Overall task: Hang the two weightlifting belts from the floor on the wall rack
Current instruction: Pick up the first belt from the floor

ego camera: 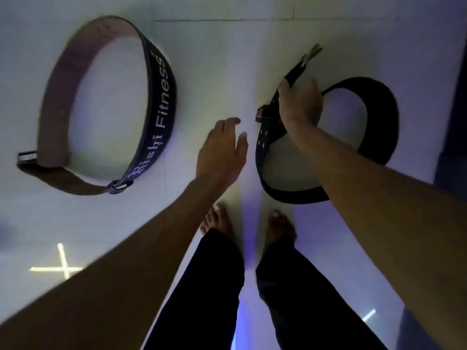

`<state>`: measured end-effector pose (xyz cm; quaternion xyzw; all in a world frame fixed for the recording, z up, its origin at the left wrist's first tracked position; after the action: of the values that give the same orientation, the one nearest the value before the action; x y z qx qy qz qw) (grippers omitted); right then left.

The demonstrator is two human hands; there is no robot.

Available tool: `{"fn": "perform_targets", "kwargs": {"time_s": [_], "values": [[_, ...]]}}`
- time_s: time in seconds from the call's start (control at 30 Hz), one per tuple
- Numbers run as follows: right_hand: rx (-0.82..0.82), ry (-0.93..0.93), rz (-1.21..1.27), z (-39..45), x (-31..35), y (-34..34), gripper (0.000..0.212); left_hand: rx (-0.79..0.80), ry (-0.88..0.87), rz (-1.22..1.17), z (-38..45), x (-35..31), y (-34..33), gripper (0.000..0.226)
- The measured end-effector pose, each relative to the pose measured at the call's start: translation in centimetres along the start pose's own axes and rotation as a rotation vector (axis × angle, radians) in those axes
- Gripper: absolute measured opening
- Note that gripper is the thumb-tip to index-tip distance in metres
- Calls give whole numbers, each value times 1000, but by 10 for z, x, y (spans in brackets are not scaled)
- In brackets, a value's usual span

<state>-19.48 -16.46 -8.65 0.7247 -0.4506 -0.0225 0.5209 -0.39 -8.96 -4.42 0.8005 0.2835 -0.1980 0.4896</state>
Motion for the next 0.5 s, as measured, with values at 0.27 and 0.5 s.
{"fn": "perform_targets", "kwargs": {"time_s": [0.27, 0.5], "values": [[82, -71, 145, 11, 10, 10, 28, 83, 72, -87, -22, 0, -9, 40], [288, 24, 391, -97, 37, 108, 32, 33, 358, -428, -32, -61, 77, 57]]}}
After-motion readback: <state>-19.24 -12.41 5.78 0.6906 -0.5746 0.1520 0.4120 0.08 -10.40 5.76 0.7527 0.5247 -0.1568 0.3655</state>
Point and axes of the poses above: each hand's wrist, its own z-axis towards the middle knuckle, its own y-axis out of the back of the hand, x = y × z, the point moved 10 cm from there along z, towards the middle knuckle, and after that the axes turned 4 degrees about -z, right-handed, at the moved point
